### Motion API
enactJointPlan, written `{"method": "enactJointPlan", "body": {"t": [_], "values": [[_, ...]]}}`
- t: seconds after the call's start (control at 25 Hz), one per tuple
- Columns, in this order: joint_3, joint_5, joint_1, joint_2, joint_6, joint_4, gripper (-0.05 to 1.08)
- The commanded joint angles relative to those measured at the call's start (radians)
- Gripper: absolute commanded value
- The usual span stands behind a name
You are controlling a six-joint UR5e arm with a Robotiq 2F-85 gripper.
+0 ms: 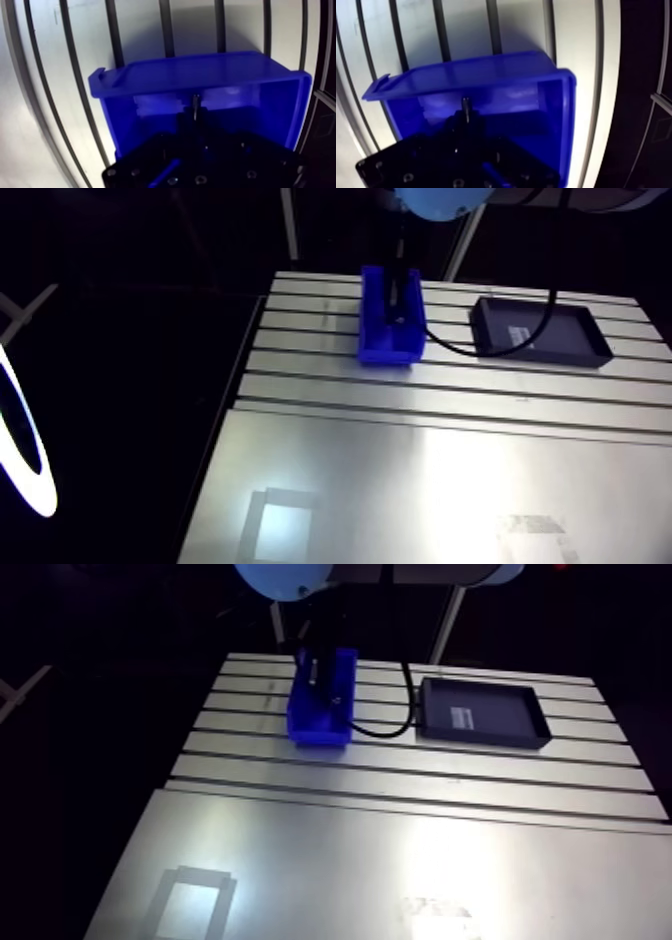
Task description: Pick up the M10 bolt from the tray and put it into the blue bin.
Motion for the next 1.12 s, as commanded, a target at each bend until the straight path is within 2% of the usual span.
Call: {"method": "enactJointPlan", "body": {"t": [0.04, 0.28, 0.32, 0.36, 0.52, 0.6, 0.84, 1.12], "values": [[0.002, -0.008, 0.001, 0.009, 0.0, -0.002, 0.99], [0.004, -0.01, 0.001, 0.011, 0.0, -0.003, 0.89], [0.004, -0.008, 0.001, 0.011, 0.002, -0.003, 0.73], [0.004, -0.01, 0.001, 0.011, 0.002, -0.002, 0.63], [0.004, -0.008, 0.001, 0.011, 0.006, -0.005, 0.29], [-0.001, -0.008, 0.0, 0.009, 0.009, -0.003, 0.03], [-0.027, -0.002, 0.0, -0.012, 0.009, 0.01, 0.01], [-0.112, 0.004, 0.001, -0.095, 0.008, 0.187, 0.01]]}}
